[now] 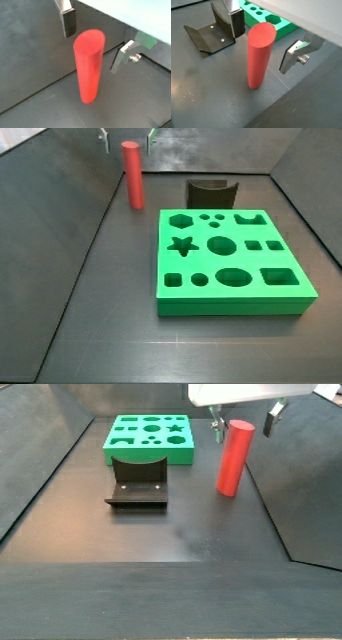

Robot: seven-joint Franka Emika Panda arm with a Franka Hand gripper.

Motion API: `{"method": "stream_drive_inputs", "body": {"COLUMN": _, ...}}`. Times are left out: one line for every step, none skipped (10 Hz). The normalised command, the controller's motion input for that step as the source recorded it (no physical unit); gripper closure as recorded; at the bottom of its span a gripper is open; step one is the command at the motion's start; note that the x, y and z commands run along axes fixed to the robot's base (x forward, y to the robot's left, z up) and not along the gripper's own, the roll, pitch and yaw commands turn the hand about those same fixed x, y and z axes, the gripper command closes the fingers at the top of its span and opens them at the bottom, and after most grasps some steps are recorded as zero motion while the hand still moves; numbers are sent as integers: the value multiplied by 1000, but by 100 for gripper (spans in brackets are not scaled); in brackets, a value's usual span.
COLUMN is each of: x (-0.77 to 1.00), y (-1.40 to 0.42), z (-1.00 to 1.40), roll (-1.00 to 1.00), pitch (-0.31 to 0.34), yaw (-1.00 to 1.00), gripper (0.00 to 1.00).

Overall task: Pick up the oval object. Move up. Move to above the board. Insert the oval object.
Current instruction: Pick up the oval object.

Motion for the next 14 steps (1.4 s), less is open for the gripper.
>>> {"method": "stream_drive_inputs", "body": {"x": 37, "y": -66, "z": -363, "roll": -120, "pitch": -109, "yaw": 163, "gripper": 0}}
{"method": "stream_drive_inputs", "body": {"x": 0, "y": -17, "z": -369, "roll": -94, "pitch": -100, "yaw": 174, "gripper": 0}}
{"method": "stream_drive_inputs", "body": {"x": 0, "y": -26, "z": -237, "roll": 0, "pitch": -64, "yaw": 186, "gripper": 0}}
{"method": "stream_drive_inputs", "body": {"x": 0, "y": 0, "z": 0, "roll": 0, "pitch": 0, "yaw": 0, "gripper": 0}}
{"method": "stream_drive_inputs", "body": {"x": 0, "y": 0, "z": 0, "roll": 0, "pitch": 0, "yaw": 0, "gripper": 100}}
{"method": "stream_drive_inputs", "body": {"x": 0, "y": 0, "z": 0, "roll": 0, "pitch": 0, "yaw": 0, "gripper": 100}}
{"method": "stream_drive_inputs", "body": {"x": 0, "y": 0, "z": 0, "roll": 0, "pitch": 0, "yaw": 0, "gripper": 100}}
{"method": "stream_drive_inputs", "body": {"x": 0, "y": 0, "z": 0, "roll": 0, "pitch": 0, "yaw": 0, "gripper": 100}}
{"method": "stream_drive_inputs", "body": {"x": 0, "y": 0, "z": 0, "roll": 0, "pitch": 0, "yaw": 0, "gripper": 100}}
{"method": "stream_drive_inputs", "body": {"x": 0, "y": 0, "z": 0, "roll": 0, "pitch": 0, "yaw": 0, "gripper": 100}}
{"method": "stream_drive_inputs", "body": {"x": 0, "y": 0, "z": 0, "roll": 0, "pitch": 0, "yaw": 0, "gripper": 100}}
{"method": "stream_drive_inputs", "body": {"x": 0, "y": 0, "z": 0, "roll": 0, "pitch": 0, "yaw": 0, "gripper": 100}}
{"method": "stream_drive_inputs", "body": {"x": 0, "y": 0, "z": 0, "roll": 0, "pitch": 0, "yaw": 0, "gripper": 100}}
{"method": "stream_drive_inputs", "body": {"x": 0, "y": 0, "z": 0, "roll": 0, "pitch": 0, "yaw": 0, "gripper": 100}}
